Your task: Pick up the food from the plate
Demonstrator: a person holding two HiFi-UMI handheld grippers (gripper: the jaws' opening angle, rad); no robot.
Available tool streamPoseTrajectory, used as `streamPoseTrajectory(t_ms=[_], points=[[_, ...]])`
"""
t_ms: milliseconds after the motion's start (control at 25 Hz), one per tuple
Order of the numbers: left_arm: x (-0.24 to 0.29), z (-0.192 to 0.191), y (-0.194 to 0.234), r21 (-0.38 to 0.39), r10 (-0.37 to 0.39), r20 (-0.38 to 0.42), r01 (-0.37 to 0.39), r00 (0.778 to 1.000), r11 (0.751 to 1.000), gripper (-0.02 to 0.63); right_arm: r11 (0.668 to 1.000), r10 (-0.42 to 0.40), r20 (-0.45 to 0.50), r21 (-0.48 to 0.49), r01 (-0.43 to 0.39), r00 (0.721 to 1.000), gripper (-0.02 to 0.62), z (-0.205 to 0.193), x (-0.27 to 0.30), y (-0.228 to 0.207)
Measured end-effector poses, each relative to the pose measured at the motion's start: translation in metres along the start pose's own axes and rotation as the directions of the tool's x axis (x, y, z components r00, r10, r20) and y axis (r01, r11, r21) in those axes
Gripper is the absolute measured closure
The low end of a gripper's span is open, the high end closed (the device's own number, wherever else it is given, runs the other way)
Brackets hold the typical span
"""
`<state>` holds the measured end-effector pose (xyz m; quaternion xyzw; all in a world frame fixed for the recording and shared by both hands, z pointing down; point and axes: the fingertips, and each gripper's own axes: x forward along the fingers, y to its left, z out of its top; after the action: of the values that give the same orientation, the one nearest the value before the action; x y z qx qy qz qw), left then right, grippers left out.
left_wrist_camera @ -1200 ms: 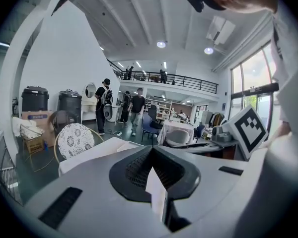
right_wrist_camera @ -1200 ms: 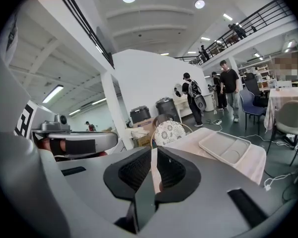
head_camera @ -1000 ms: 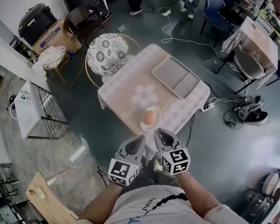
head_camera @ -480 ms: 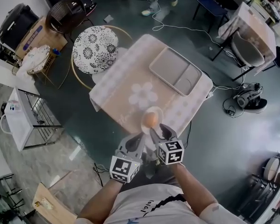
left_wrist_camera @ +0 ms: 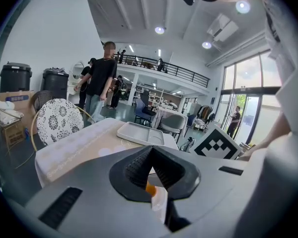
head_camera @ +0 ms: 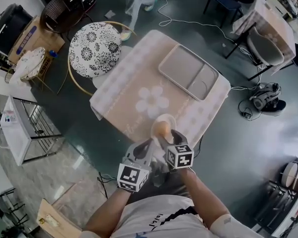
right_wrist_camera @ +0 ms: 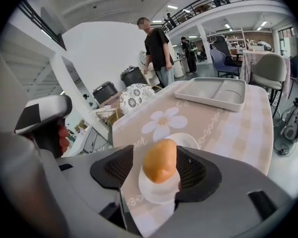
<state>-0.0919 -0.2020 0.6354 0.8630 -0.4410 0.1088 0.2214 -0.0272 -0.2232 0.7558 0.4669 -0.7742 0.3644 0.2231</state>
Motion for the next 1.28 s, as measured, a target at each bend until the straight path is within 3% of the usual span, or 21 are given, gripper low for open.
streamPoseTrajectory(t_ms=[680, 920, 1280], points=[[0.018, -0.020, 0.022, -0.016, -0.004, -0.029, 0.004, 1.000, 1.000, 0.600, 0.998, -0.046, -0.127, 0.045, 0.053, 0.991, 0.301, -0.022, 0.050, -0.017], [0.016, -0.021, 0.024, -0.023, -0.002, -0.035, 0.001, 0.999, 1.000, 0.600, 0.997, 0.012, -0.218, 0.083, 0.006, 0.976, 0.302, -0.038, 0.056, -0.014], [0.004, -0.003, 0.013, -0.039, 0.011, -0.055, -0.013, 0.998, 0.999, 0.600, 0.985, 0.123, -0.104, 0.133, -0.108, 0.987, 0.302, 0.005, 0.011, -0.001]])
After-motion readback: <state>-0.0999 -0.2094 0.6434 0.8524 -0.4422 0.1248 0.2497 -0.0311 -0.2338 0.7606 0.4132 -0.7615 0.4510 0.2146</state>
